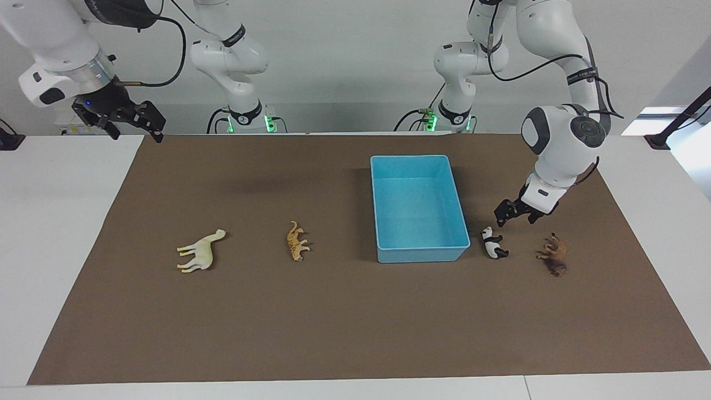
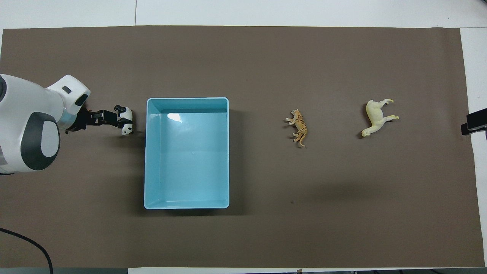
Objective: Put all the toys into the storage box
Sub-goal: 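Reach the left gripper to the panda toy and grasp it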
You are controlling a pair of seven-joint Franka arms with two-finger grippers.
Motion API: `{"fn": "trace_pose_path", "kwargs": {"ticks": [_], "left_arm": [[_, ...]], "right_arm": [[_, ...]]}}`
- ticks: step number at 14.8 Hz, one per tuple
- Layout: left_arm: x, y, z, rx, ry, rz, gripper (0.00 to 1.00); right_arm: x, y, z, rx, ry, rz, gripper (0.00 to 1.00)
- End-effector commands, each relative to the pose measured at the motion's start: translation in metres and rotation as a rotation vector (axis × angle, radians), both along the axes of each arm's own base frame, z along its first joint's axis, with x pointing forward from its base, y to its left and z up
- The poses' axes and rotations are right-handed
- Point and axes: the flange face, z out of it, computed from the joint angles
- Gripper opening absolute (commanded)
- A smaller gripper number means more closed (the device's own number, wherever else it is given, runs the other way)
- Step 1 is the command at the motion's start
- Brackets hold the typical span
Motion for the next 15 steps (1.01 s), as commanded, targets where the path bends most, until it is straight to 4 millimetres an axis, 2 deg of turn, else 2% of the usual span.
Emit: {"fn": "trace_pose_path", "kwargs": {"ticks": [1,6,7,8,11,15], "left_arm": [[-0.006,-0.003,-0.007,-0.002,-0.052,0.014,1.0],[0.01,-0.008,-0.037,-0.012,-0.086,0.095,1.0],[0.014,-0.01,-0.048,-0.012,-0.086,0.096,1.0],[0.016,-0.019,-0.053,-0.015,-0.091,0.09,1.0],[0.02,-0.035,-0.058,-0.024,-0.093,0.137,1.0],[0.013,-0.035,-0.068,-0.019,-0.061,0.129,1.0]], "right_arm": [[-0.004,0.002,0.0,-0.002,0.01,-0.01,1.0],[-0.004,0.0,0.0,-0.002,0.01,-0.015,1.0],[-0.004,0.0,0.0,-0.002,0.01,-0.015,1.0],[-0.004,-0.001,0.0,-0.001,0.011,-0.013,1.0],[-0.006,-0.003,0.003,0.0,0.008,-0.021,1.0],[-0.005,-0.002,-0.011,-0.005,-0.021,-0.019,1.0]]}}
